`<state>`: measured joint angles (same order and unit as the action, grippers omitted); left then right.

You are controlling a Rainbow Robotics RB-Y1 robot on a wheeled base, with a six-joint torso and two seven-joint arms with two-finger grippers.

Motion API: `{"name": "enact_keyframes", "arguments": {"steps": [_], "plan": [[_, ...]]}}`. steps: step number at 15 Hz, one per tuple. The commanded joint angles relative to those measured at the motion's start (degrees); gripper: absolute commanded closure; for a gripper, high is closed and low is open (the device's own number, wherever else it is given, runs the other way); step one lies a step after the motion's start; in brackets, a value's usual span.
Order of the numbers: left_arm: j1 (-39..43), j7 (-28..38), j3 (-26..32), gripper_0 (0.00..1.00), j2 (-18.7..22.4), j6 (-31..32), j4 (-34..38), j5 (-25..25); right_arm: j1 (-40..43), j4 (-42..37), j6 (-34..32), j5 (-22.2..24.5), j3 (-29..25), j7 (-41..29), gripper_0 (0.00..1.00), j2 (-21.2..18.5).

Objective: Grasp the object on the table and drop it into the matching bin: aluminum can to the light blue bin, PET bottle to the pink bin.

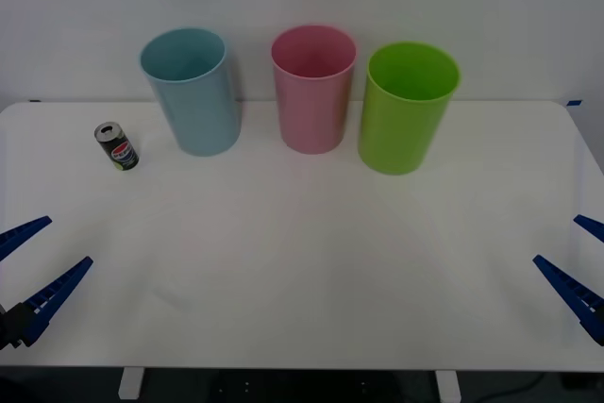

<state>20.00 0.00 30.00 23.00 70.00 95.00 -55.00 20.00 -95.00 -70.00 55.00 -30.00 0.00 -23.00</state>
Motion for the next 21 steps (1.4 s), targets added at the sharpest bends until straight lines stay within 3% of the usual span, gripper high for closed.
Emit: {"name": "enact_keyframes", "arguments": {"steps": [1,4,9,16,21], "plan": [[0.00,0.00,0.00,0.00,0.00,0.00,0.00,0.00,0.00,0.00,0.00,0.00,0.00,0.00,0.00,0.00],[0.30,0.26,0.06,0.00,-1.12,-0.30,0.10,2.88,0.00,0.00,0.00,0.00,0.00,0.00,0.00,0.00],[1.44,0.44,-0.56,0.00,-0.94,-2.50,0.27,2.88,0.00,0.00,0.00,0.00,0.00,0.00,0.00,0.00],[5.14,-2.02,-4.16,0.00,-1.29,-15.95,0.27,3.23,0.00,0.00,0.00,0.00,0.00,0.00,0.00,0.00],[6.01,-5.54,-4.16,0.00,-4.19,-21.13,0.27,2.79,0.00,0.00,0.00,0.00,0.00,0.00,0.00,0.00]]}}
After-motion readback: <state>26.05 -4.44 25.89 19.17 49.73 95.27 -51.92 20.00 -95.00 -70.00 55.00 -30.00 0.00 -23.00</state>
